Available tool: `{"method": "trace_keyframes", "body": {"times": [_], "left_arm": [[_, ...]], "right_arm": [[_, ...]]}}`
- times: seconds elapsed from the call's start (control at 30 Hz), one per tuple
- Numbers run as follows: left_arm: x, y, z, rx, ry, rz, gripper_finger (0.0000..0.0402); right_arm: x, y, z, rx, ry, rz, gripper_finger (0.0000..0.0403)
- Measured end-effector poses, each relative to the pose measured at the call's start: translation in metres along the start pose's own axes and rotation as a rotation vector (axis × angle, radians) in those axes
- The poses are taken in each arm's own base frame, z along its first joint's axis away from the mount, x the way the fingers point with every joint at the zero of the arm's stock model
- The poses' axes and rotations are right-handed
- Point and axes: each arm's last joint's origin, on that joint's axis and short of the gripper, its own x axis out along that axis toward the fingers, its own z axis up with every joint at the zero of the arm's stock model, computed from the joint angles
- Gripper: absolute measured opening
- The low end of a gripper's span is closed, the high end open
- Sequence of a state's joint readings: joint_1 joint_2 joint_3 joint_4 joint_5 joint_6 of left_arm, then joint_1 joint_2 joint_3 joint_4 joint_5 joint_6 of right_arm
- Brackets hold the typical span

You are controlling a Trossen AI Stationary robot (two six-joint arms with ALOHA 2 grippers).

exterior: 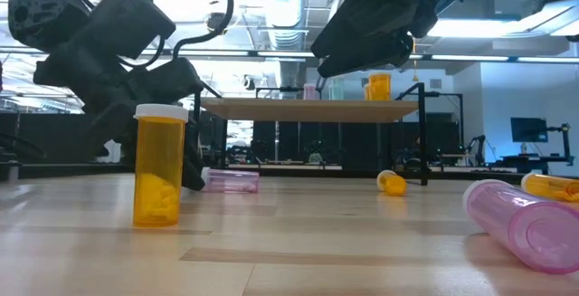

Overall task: Pick and place medicine bottles onto shelf by color
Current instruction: Put the top small pink pill bottle on the shelf aligned with the other small pink pill bottle

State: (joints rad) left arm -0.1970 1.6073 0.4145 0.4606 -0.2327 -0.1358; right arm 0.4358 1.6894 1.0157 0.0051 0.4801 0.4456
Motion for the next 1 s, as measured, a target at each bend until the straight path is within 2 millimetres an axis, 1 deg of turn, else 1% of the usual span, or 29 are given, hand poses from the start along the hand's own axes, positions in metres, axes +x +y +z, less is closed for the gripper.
{"method": "trace_keyframes", "body": {"times": [0.3,0.63,0.8,0.9,1.0], "left_arm": [[0.000,0.000,0.000,-0.001,-0.003,0.008,0.0141],[-0.002,0.000,0.003,0.015,-0.019,0.002,0.0114],[-0.011,0.000,0.013,0.003,-0.071,-0.030,0.0112],[-0.020,0.000,0.021,-0.006,-0.114,-0.063,0.0112],[-0.031,-0.005,0.030,-0.004,-0.175,-0.109,0.0112]], "right_arm": [[0.000,0.000,0.000,0.000,0.000,0.000,0.0249],[0.000,0.000,0.000,0.000,0.000,0.000,0.0249],[-0.001,0.000,0.001,0.003,-0.005,0.002,0.0249],[-0.001,0.000,0.002,0.008,-0.014,0.007,0.0249],[-0.001,0.002,0.005,0.019,-0.046,0.022,0.0249]]}}
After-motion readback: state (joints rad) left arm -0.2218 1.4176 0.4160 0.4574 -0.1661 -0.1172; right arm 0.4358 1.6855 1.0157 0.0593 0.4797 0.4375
